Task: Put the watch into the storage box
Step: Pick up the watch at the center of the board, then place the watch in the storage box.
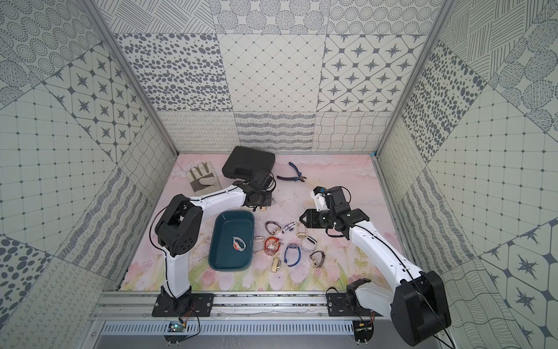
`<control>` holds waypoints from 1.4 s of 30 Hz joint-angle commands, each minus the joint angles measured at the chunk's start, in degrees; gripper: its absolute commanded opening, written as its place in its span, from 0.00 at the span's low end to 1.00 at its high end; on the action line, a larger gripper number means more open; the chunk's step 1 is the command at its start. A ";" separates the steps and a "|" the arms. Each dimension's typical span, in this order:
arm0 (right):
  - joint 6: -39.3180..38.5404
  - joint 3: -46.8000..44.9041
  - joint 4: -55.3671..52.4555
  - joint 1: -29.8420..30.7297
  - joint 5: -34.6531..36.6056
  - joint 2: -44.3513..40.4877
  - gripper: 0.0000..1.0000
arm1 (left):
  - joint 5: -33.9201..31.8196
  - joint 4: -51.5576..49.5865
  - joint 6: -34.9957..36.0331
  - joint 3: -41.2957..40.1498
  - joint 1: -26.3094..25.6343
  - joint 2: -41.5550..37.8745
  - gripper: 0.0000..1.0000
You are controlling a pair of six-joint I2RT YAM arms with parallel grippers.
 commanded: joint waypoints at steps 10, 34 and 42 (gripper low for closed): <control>-0.77 -0.37 1.89 -0.19 -0.07 -0.82 0.47 | 8.25 0.20 -3.43 -16.93 3.72 -30.30 0.03; -0.19 -1.49 2.83 -0.10 -2.35 -2.51 0.47 | -27.01 -44.34 -4.95 -11.25 -10.78 -19.96 0.00; -0.25 -1.67 2.97 -0.10 -2.41 -2.63 0.47 | -26.96 -42.44 -2.73 -10.27 -10.70 -5.75 0.00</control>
